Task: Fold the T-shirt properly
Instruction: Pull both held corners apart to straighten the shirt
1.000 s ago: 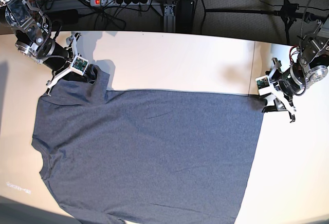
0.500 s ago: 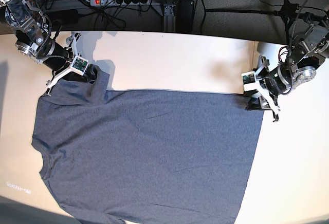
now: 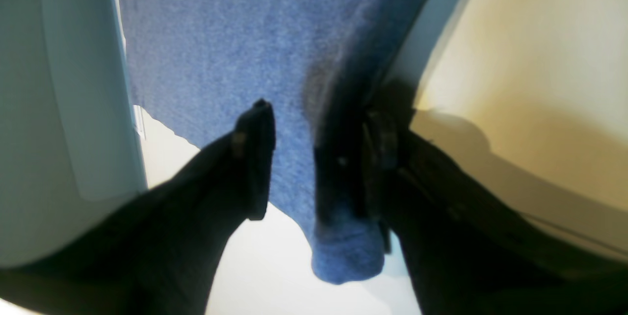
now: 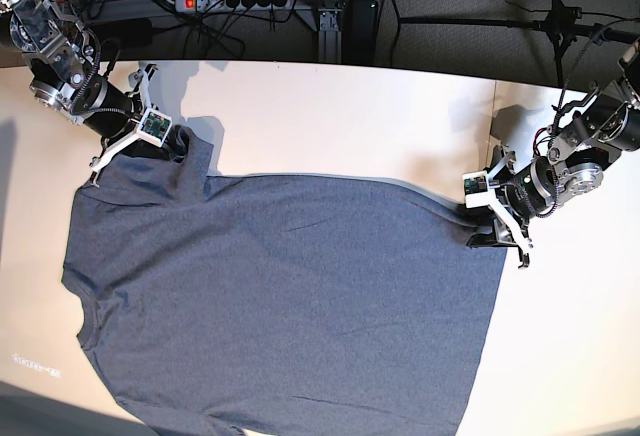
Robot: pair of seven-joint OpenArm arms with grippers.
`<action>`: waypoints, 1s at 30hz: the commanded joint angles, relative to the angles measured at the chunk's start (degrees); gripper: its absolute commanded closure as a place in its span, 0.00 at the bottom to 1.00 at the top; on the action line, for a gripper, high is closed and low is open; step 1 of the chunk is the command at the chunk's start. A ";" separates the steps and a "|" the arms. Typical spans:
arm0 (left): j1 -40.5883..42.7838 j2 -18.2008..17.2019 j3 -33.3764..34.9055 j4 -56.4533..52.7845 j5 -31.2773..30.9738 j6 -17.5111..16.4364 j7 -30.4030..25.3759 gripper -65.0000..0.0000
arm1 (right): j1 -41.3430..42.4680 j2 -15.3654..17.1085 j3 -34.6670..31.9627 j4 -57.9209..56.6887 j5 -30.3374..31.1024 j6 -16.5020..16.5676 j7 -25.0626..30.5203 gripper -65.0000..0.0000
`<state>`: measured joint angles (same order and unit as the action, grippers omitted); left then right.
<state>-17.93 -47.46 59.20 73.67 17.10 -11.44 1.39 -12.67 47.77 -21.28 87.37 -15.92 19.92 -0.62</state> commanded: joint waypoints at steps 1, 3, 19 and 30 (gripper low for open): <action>0.66 -0.85 0.61 -1.09 0.98 -2.32 3.30 0.64 | -0.07 0.96 0.11 -0.07 -0.55 0.87 -1.97 1.00; 0.66 -0.98 0.61 -1.09 0.96 -2.32 2.36 0.83 | -0.07 0.98 0.13 -0.07 -0.55 0.87 -1.95 1.00; 0.68 -2.23 0.57 -1.09 2.38 -1.40 -5.29 1.00 | -0.09 0.96 0.15 -0.07 2.01 0.87 -1.81 1.00; 0.68 -3.10 0.57 -0.61 4.24 -5.95 -4.37 1.00 | -0.28 0.94 0.15 -0.04 4.59 0.92 -1.99 1.00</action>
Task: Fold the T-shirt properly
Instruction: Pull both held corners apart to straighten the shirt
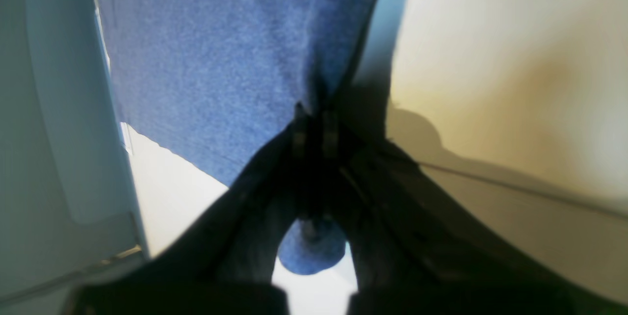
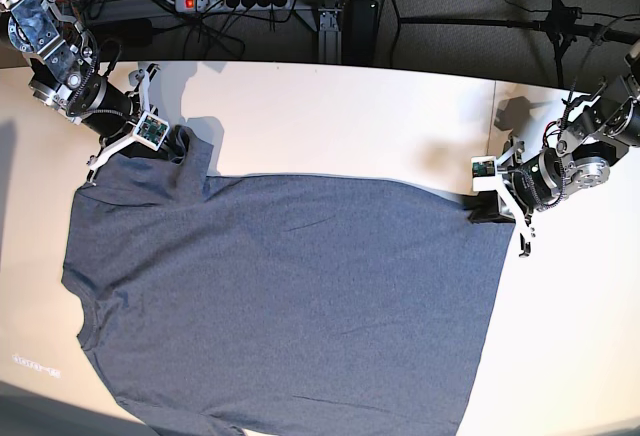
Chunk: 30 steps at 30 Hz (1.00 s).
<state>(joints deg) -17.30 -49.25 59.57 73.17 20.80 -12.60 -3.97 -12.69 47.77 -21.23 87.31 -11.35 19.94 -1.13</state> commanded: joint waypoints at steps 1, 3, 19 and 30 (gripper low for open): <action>0.07 -1.77 0.20 0.24 1.18 -4.81 0.98 1.00 | -0.50 0.94 0.11 0.09 0.00 0.87 -1.51 1.00; 0.44 -2.84 0.20 1.36 1.31 -4.83 0.98 1.00 | -1.22 0.94 0.15 0.39 0.00 0.90 -1.51 1.00; 7.41 -11.65 0.07 15.67 2.25 -4.79 7.08 1.00 | -21.51 0.96 16.44 15.10 0.02 0.92 -3.48 1.00; 10.64 -13.64 -4.76 23.15 2.82 -4.81 11.98 1.00 | -26.73 0.96 25.18 21.16 2.82 1.09 -3.50 1.00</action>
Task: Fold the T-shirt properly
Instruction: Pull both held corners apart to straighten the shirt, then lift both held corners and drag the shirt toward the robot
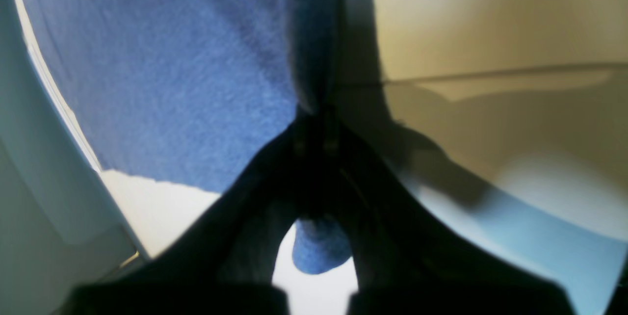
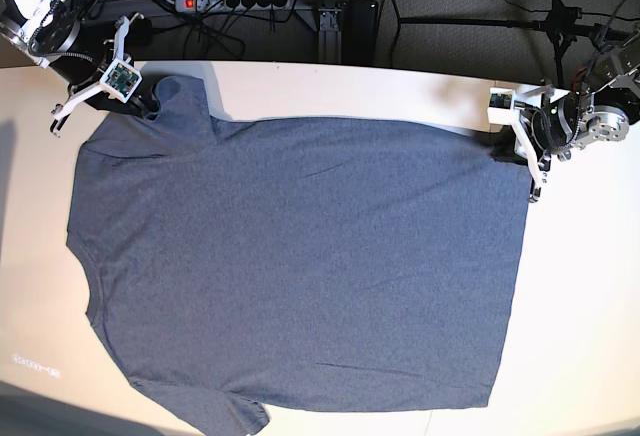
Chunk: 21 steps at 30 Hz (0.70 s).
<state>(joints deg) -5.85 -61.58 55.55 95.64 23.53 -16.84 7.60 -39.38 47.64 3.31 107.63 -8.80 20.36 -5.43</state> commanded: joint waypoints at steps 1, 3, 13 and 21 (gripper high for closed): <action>-0.81 -1.36 -1.95 0.87 -0.90 -0.57 0.46 1.00 | 0.22 1.11 0.63 0.85 0.26 0.68 0.81 1.00; -0.83 -1.66 -4.55 1.16 -3.23 -0.61 0.37 1.00 | 0.70 1.09 0.66 0.85 0.28 0.70 0.42 1.00; -0.83 -4.92 -14.62 3.69 -10.03 -7.02 -0.87 1.00 | 8.11 1.27 0.66 0.85 5.88 3.26 -3.52 1.00; -0.85 -5.44 -15.41 3.67 -10.03 -8.37 -2.32 1.00 | 15.02 3.13 0.63 0.83 9.55 5.57 -4.24 1.00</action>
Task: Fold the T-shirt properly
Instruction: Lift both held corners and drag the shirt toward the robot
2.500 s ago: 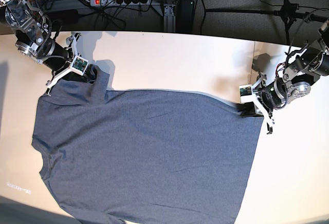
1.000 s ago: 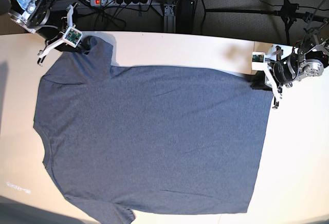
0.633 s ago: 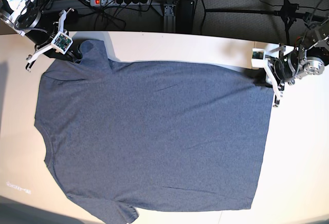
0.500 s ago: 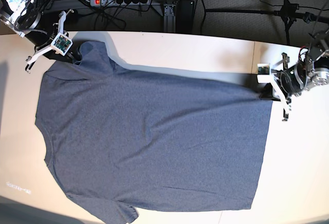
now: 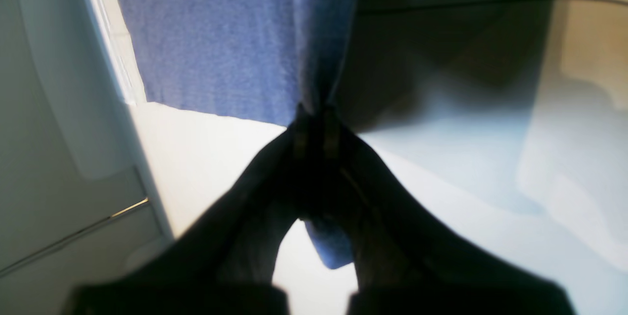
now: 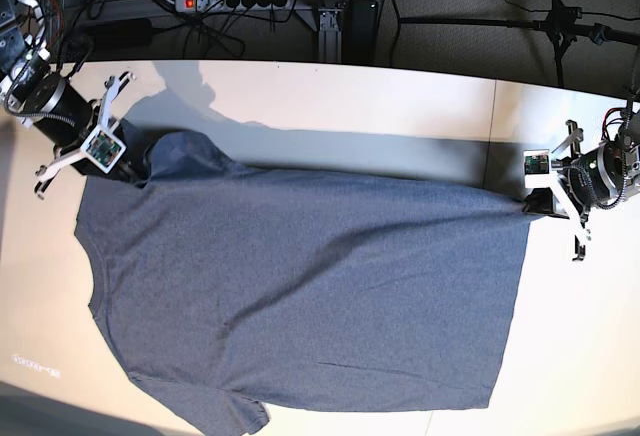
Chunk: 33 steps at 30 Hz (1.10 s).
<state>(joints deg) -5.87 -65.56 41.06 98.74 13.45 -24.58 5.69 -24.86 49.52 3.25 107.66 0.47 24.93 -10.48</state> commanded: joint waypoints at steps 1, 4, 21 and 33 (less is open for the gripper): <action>-0.83 -1.44 -0.92 0.57 0.07 -0.63 -0.57 1.00 | 1.36 1.79 0.70 0.81 1.14 1.57 0.81 1.00; -0.98 -1.44 -0.92 0.57 0.07 -0.63 -0.59 1.00 | 3.74 3.58 0.70 0.79 3.65 2.38 0.79 1.00; -3.93 1.11 -0.90 -1.97 0.07 -1.46 -1.95 1.00 | 22.86 5.05 -15.21 -8.37 3.56 3.63 0.79 1.00; -10.54 6.54 -0.90 -11.10 0.07 -5.29 -4.87 1.00 | 42.91 4.09 -32.30 -18.47 3.39 3.61 1.09 1.00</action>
<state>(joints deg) -15.18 -57.89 41.01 87.13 13.74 -29.63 1.37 16.80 52.53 -29.80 88.51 3.68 27.92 -10.35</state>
